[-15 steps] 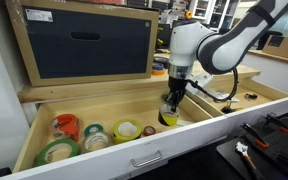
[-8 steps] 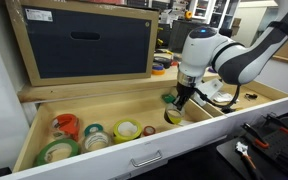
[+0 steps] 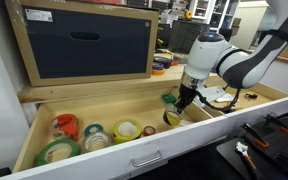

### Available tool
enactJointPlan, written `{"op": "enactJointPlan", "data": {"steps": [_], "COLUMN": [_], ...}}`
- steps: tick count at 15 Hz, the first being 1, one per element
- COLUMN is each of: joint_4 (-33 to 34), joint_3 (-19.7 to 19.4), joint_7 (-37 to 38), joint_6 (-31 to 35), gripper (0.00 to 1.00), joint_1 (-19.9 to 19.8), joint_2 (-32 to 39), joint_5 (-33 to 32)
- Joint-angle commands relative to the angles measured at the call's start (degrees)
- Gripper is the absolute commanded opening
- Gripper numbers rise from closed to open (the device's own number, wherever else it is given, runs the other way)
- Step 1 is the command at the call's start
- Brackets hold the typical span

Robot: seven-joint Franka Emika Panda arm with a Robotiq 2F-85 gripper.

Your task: Pick up the yellow and black masking tape and put it in the left drawer

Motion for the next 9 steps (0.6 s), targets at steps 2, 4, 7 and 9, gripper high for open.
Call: {"op": "enactJointPlan", "data": {"steps": [2, 4, 7, 9], "joint_4": [-1.7, -2.1, -2.5, -2.5], "joint_3": [-2.6, -3.3, -3.0, -2.6], "joint_7": [5.1, 6.2, 7.4, 8.3], "joint_6": [5.2, 6.5, 8.6, 9.9], "gripper": [0.01, 0.01, 0.01, 0.01], "joint_1": [-0.2, 0.0, -0.1, 0.1], "joint_2": [-0.9, -0.5, 0.6, 1.5], "joint_5": [-0.8, -0.7, 0.5, 0.8]}}
